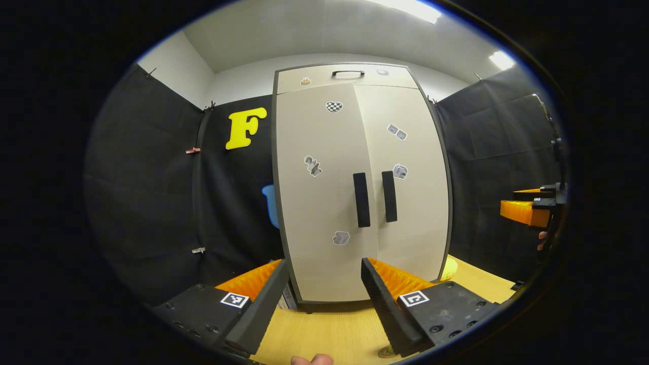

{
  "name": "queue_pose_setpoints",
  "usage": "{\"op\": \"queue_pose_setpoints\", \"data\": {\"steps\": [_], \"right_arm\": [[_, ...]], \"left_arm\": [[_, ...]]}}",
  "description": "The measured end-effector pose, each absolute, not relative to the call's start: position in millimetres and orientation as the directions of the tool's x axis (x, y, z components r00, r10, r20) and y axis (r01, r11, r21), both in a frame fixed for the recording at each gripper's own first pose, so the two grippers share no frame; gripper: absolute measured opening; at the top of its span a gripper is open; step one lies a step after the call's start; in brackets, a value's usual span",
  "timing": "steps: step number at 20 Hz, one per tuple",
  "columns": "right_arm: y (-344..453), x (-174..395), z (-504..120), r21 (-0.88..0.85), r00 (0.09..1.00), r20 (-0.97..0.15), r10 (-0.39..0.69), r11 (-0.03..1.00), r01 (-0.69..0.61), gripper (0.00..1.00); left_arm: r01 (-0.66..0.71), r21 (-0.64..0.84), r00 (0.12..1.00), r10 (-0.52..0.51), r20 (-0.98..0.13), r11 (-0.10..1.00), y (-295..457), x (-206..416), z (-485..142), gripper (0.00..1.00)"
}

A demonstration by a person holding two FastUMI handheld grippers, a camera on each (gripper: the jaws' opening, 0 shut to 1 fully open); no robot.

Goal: Grasp the bottle in the cabinet with the left hand and place it on the coaster, then close the right door with the right hand and the left door with the left hand.

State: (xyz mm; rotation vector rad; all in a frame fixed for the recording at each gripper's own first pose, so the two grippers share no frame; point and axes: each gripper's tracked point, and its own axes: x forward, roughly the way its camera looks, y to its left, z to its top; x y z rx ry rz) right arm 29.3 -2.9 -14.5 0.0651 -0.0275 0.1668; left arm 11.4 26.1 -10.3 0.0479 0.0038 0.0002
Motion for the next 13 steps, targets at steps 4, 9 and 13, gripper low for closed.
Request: {"op": "queue_pose_setpoints", "data": {"steps": [4, 9, 13], "right_arm": [[-3.6, 30.8, -14.8, 0.071, 0.985, 0.034, 0.171, 0.982, -0.173, 0.96], [-7.0, 33.1, -12.9, 0.076, 0.985, 0.044, 0.168, 0.982, -0.171, 0.96], [-5.8, 33.2, -14.1, 0.074, 0.983, 0.045, 0.177, 0.981, -0.18, 0.96]], "left_arm": [[0.004, 0.059, 1.0, -0.004, -0.001, 0.998, 17.0, 14.7, -8.5, 0.92], [0.011, 0.052, 1.0, -0.011, -0.001, 0.999, 9.5, 17.2, -9.7, 0.93], [0.01, 0.064, 1.0, -0.01, 0.0, 0.998, 5.3, 17.4, -7.4, 0.94]]}}
